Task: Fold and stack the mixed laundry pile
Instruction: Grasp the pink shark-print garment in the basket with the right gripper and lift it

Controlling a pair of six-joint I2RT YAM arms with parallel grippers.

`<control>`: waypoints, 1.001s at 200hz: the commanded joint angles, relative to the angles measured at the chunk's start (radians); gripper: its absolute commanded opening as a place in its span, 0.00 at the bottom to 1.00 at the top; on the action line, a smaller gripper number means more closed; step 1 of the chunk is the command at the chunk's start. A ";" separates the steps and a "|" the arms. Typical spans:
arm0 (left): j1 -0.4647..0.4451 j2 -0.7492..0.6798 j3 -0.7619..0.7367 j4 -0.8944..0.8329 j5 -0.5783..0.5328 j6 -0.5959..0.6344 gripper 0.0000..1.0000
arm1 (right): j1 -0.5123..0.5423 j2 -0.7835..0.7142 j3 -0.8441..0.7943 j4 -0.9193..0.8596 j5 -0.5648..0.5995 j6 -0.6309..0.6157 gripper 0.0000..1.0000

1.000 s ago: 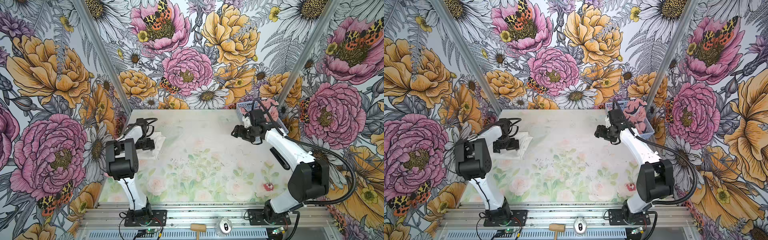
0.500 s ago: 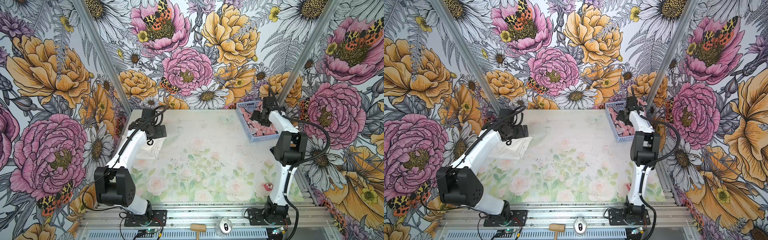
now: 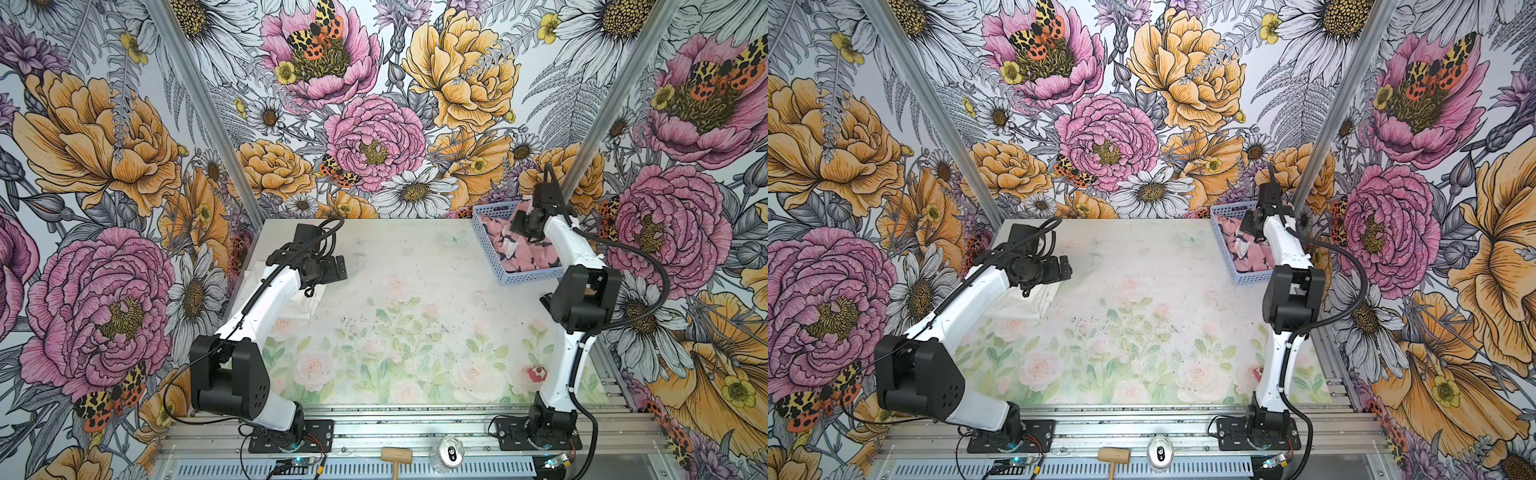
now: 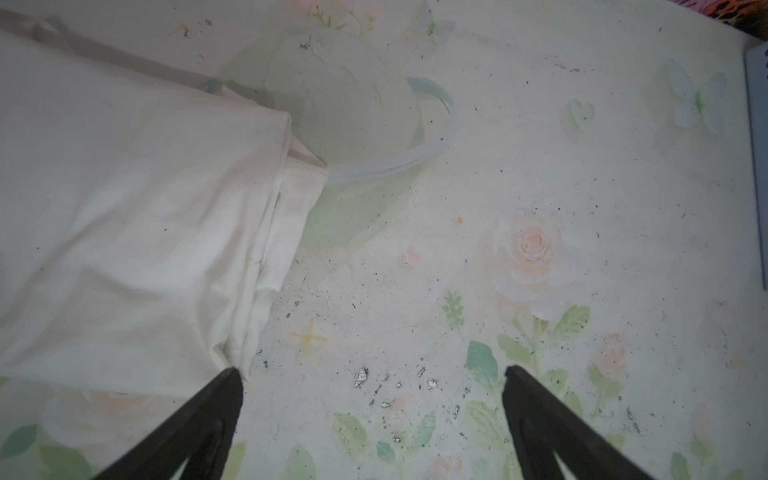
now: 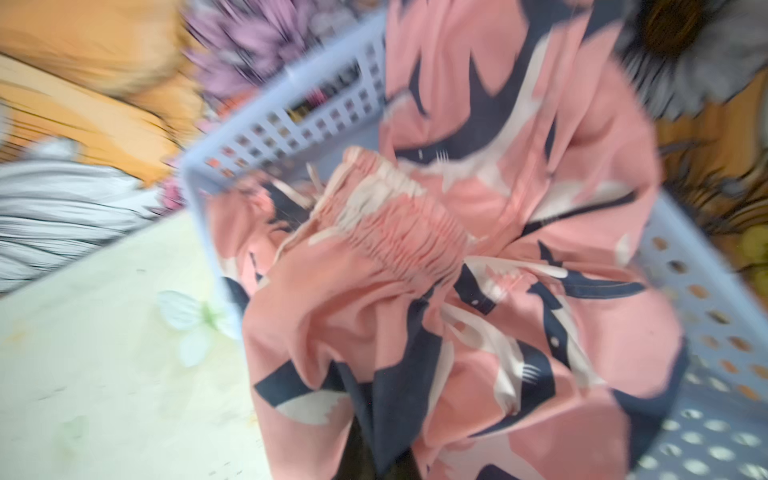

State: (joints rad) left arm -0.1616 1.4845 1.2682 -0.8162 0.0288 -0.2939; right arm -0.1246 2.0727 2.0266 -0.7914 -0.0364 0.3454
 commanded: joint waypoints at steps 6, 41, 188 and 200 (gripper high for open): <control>-0.012 -0.069 -0.020 0.067 0.049 -0.047 0.99 | 0.017 -0.211 0.077 0.024 -0.113 -0.025 0.00; -0.019 -0.111 -0.038 0.071 0.046 -0.064 0.99 | 0.052 -0.285 0.224 -0.022 -0.301 -0.032 0.00; -0.003 -0.224 -0.079 0.070 -0.016 -0.106 0.99 | 0.493 -0.254 0.472 -0.182 -0.851 -0.031 0.00; 0.005 -0.234 -0.084 0.069 -0.019 -0.108 0.99 | 0.513 -0.265 0.411 -0.213 -0.873 -0.055 0.00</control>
State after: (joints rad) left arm -0.1726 1.2858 1.2060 -0.7639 0.0410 -0.3847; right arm 0.3462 1.8023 2.5179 -0.9524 -0.8116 0.3382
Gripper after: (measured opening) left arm 0.988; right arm 0.050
